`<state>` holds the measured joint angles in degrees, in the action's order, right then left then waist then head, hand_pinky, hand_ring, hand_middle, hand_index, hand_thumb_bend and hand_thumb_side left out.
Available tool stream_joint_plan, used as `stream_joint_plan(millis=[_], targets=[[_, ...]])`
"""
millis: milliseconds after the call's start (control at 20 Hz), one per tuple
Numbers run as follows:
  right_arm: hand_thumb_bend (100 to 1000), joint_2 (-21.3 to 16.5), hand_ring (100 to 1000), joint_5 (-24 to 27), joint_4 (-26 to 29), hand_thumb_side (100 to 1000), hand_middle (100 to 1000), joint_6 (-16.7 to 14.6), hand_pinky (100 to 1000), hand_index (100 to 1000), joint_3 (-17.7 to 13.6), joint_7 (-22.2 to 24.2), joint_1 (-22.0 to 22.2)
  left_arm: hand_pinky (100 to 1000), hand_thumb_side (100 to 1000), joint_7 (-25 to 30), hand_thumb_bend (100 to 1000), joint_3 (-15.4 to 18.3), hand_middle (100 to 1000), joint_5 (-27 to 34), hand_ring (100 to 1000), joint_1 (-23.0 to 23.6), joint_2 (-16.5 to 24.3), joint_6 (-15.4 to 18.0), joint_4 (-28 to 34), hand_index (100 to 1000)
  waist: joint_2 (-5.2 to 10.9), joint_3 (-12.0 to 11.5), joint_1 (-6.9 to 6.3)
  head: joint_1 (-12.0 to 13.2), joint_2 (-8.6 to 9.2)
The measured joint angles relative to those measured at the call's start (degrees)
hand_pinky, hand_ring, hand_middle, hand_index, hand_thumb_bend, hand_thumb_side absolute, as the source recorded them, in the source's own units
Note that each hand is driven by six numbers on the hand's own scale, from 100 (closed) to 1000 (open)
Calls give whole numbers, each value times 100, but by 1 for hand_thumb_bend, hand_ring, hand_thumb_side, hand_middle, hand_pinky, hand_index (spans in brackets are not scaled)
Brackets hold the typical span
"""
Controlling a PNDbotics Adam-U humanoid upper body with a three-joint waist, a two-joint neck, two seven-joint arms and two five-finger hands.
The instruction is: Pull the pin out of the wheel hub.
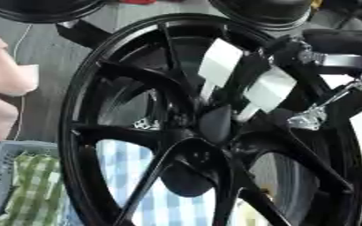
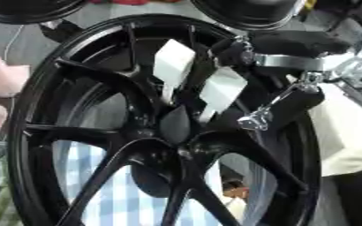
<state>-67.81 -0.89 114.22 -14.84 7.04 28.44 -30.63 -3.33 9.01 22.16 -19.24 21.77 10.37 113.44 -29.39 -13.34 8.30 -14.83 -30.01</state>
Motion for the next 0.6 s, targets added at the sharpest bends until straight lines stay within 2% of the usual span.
stream_joint_plan(millis=[150, 300, 400, 600], targets=[[176, 2, 813, -2, 1, 100, 745, 34, 821, 800, 0, 22, 3, 846, 734, -3, 136, 0, 651, 0, 662, 0, -8, -3, 0, 765, -1, -1, 0, 0, 0], [191, 2, 815, -2, 3, 100, 756, 68, 821, 813, -1, 49, 21, 847, 734, -3, 137, 0, 651, 0, 662, 0, -8, -4, 0, 765, -1, -1, 0, 0, 0], [250, 2, 823, -14, 2, 100, 778, 100, 823, 830, -1, 83, 45, 847, 734, -3, 137, 0, 651, 0, 662, 0, -8, -4, 0, 765, -5, 0, 0, -1, 3], [305, 2, 828, -77, 2, 100, 797, 140, 824, 845, -22, 144, 53, 847, 735, -2, 138, 0, 650, 0, 662, 0, -9, -6, 0, 765, -13, 7, 0, -1, 38]])
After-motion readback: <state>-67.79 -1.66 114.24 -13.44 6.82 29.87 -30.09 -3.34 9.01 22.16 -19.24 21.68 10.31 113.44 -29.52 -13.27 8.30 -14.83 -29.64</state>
